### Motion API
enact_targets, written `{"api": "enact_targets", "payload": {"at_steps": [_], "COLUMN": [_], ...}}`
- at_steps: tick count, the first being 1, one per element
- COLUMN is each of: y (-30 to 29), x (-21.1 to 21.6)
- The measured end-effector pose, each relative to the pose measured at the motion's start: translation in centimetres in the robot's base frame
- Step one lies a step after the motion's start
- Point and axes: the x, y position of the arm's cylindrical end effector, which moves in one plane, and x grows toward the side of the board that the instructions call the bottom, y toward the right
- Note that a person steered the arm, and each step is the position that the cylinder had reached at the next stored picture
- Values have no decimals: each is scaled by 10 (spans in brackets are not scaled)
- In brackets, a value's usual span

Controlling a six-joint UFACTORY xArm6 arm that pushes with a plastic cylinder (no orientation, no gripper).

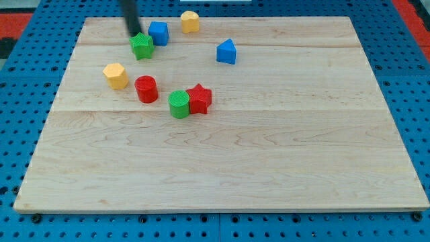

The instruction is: Slide the blue cube slightly right

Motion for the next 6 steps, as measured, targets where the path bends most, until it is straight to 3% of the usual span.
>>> {"api": "enact_targets", "payload": {"at_steps": [1,2,4,5,6], "y": [96,97,25,60,127], "x": [43,52,22,-8,-10]}}
